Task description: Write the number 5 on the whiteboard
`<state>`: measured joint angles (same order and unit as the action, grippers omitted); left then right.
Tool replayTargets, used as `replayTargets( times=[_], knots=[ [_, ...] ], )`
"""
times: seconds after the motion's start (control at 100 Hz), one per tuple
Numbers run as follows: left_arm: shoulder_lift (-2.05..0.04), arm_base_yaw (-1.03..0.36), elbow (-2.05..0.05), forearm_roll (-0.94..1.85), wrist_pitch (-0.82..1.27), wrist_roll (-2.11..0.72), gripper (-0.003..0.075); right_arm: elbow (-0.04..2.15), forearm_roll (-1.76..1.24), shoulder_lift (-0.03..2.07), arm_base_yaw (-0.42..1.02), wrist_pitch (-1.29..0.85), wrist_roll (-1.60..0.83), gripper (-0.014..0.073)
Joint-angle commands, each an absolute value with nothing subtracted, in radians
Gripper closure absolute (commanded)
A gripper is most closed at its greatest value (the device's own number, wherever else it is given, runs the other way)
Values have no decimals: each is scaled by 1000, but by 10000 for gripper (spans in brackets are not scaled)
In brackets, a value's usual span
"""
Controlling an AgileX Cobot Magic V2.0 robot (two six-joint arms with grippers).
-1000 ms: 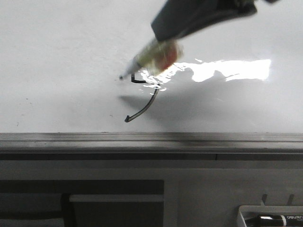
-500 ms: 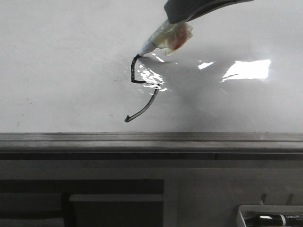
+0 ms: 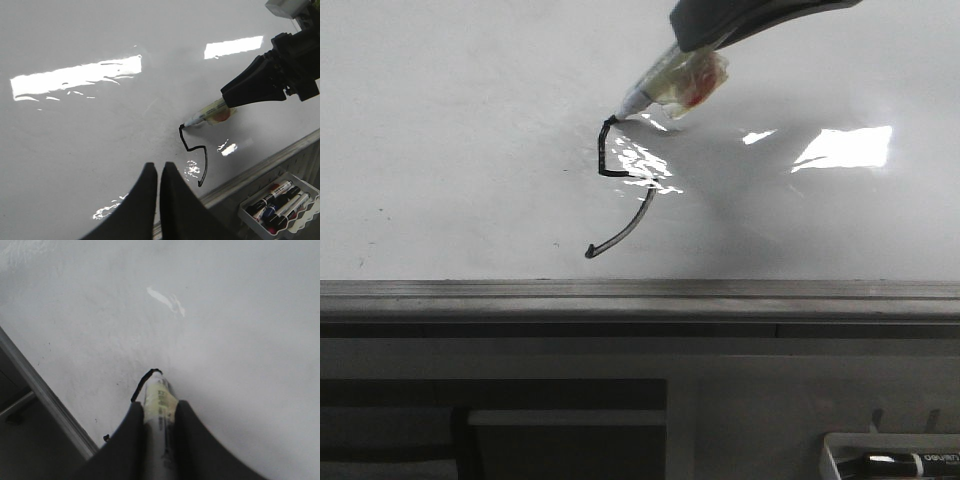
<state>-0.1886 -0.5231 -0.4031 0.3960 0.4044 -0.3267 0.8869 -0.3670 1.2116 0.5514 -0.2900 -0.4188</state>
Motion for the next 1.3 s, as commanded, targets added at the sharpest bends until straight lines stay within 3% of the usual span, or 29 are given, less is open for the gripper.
replayTargets(
  times=[0.0,0.59,0.79,0.86,1.06,1.29],
  knots=[
    [-199,-523,-431,409,329,-317,741,911,-337,1202,501,-246,-426,634],
    [-199,-523,-431,409,327,-317,741,902,-330,1152,427,-339,-426,634],
    [-199,-523,-431,435,318,-317,738,906,-368,959,571,-284,-450,634],
    [-204,-523,-431,433,321,-340,690,906,-356,907,629,-297,-479,634],
    [-340,-523,-546,426,466,-504,392,906,-261,899,699,-447,-480,634],
    [-647,-523,-817,466,817,-744,364,906,-258,947,817,-490,-669,636]
  ],
)
